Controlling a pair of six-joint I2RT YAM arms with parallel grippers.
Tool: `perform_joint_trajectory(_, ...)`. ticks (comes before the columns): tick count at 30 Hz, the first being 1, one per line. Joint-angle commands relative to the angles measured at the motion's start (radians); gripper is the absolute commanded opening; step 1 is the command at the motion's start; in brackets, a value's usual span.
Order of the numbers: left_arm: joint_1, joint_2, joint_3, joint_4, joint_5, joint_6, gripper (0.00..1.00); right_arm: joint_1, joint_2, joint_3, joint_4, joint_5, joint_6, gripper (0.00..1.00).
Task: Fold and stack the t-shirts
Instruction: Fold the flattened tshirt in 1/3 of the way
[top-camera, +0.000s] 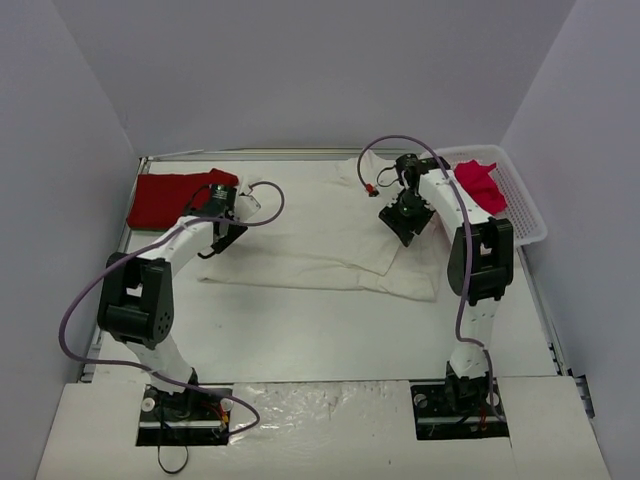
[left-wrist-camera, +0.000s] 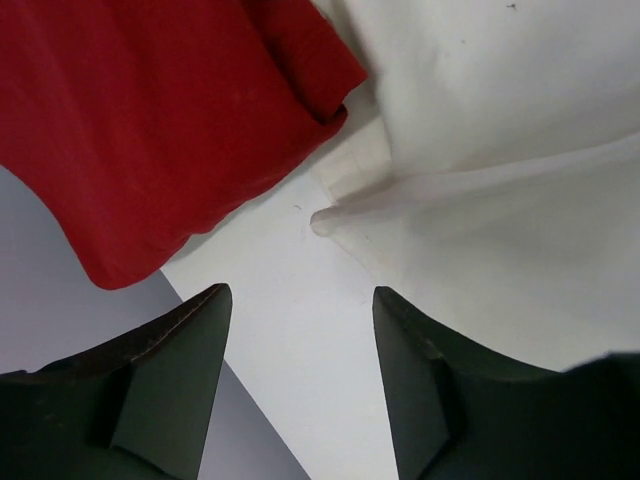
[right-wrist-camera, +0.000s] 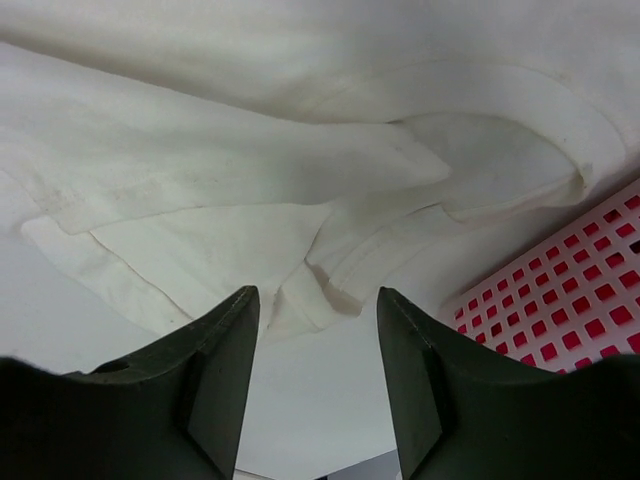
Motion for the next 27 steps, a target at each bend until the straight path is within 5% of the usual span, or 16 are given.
perform_joint_trajectory(1, 0.003, -0.106, -0.033, -0.001, -0.04, -0.007, 0.58, -0.006, -0.112, -0.045, -0.027, 0.012, 0.018, 0.47)
perform_joint_trajectory(13, 0.011, -0.385, -0.332, -0.063, 0.061, 0.062, 0.57, -0.011, -0.461, -0.464, 0.008, 0.021, 0.035, 0.47)
perform_joint_trajectory(27, 0.023, -0.33, -0.493, 0.097, 0.013, 0.098, 0.56, -0.009, -0.44, -0.607, 0.005, 0.008, 0.044, 0.48)
